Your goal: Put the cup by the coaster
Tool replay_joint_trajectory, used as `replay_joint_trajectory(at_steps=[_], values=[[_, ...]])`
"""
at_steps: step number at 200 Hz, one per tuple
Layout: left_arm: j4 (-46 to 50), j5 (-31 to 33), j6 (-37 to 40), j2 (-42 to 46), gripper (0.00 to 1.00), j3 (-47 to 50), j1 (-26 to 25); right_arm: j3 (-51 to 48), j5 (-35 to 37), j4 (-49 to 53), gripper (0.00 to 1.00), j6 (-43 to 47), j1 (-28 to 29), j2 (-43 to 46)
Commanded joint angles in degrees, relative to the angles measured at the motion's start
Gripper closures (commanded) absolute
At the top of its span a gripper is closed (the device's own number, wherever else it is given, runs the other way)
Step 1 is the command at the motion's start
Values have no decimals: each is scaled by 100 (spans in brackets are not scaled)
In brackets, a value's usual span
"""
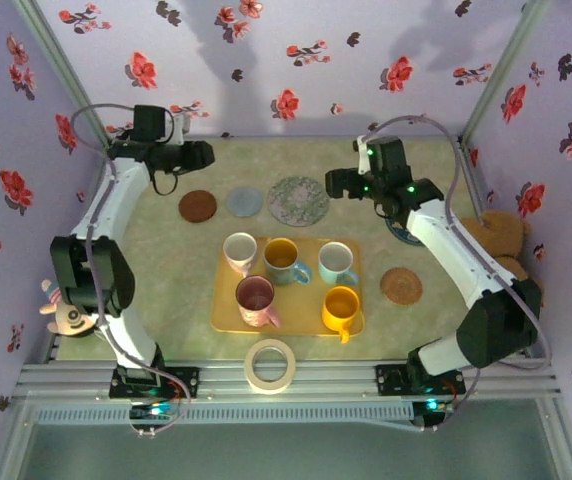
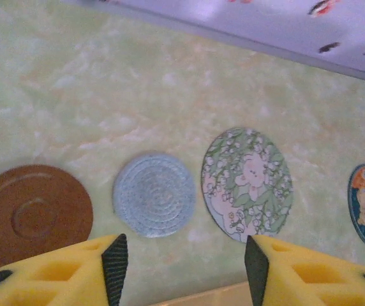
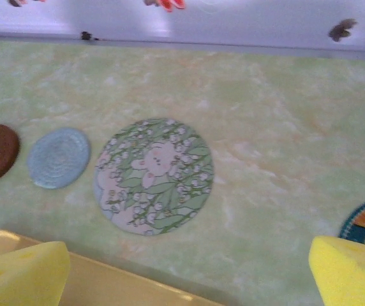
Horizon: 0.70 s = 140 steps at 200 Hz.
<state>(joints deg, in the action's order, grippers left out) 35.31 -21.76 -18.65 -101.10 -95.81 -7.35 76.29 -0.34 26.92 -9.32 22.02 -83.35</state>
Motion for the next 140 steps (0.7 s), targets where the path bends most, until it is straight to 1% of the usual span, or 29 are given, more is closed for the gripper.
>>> replay_joint_trajectory(at_steps=[1,23,35,51,82,105,140], values=[[-79,-327,446,416,37,214,-140,268,257,703,3,132,-207,-135],[-20,-337,731,753,19,333,-268,359,392,1039,3,92,-451,-241],[5,-321,731,880,7,362,-318,388,500,1155,3,-41,-625,-342],[108,-323,780,981,1,318,-411,443,526,1312,3,-172,-846,-503],[133,-312,1145,1174,1,390,-702,527,647,1373,5,-228,-1076,-818],[116,-490,1351,1198,1,474,-889,821,879,1571,8,-159,-1193,-1183],[-142,-584,1635,1249,1,826,-1230,1016,785,1571,12,-141,-1434,-1625]])
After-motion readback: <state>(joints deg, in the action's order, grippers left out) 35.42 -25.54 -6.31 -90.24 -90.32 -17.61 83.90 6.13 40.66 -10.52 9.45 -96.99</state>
